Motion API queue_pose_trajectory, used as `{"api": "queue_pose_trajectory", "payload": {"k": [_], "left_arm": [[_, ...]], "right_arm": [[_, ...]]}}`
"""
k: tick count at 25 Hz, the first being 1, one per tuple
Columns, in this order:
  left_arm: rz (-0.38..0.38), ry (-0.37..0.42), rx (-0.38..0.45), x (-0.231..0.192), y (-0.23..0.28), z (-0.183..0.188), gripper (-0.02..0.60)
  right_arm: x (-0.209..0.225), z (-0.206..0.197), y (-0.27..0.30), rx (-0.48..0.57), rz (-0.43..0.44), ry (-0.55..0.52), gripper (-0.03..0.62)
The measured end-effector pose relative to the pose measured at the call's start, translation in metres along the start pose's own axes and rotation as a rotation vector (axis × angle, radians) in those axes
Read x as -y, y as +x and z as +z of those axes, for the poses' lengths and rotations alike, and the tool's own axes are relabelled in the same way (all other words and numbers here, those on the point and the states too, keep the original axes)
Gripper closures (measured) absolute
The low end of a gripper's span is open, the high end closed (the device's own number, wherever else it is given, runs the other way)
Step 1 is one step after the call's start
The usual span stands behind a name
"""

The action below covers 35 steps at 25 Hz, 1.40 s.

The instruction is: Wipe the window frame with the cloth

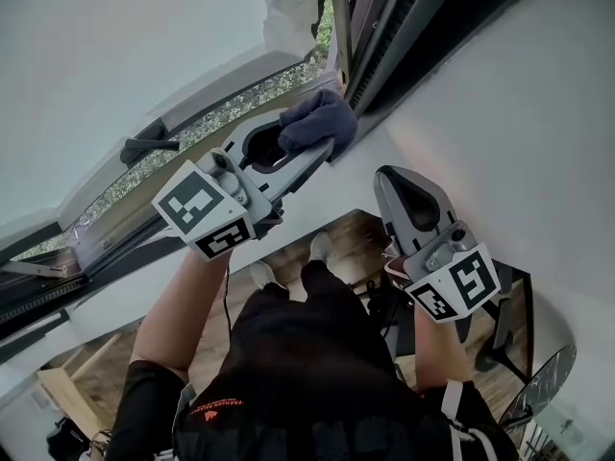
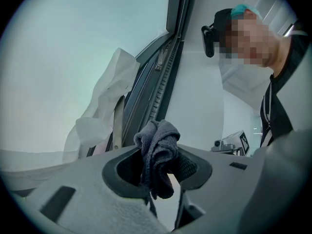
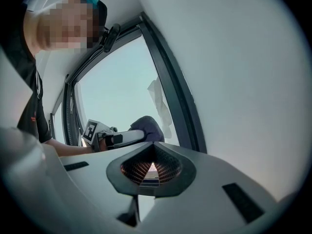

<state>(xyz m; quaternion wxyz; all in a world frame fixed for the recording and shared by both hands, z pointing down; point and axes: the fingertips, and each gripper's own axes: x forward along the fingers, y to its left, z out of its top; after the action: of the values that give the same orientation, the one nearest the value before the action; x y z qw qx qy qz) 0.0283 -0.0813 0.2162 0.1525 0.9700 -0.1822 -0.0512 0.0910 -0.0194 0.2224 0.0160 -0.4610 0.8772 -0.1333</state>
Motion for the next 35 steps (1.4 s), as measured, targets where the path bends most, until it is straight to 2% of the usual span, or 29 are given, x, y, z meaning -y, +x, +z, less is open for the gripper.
{"api": "queue_pose_trajectory", "payload": {"k": [17,35], "left_arm": [[0.037,-0.016,-0.057,-0.032,0.032,-0.036,0.426],[0.06,-0.035,-0.093,-0.045,0.046,-0.063,0.426]], "right_arm": [[0.018,-0.023,0.0,-0.031,-0.025,0.012,0.589],[0.023,-0.043,0.005,-0.052,-0.006,0.052,0.589]]}}
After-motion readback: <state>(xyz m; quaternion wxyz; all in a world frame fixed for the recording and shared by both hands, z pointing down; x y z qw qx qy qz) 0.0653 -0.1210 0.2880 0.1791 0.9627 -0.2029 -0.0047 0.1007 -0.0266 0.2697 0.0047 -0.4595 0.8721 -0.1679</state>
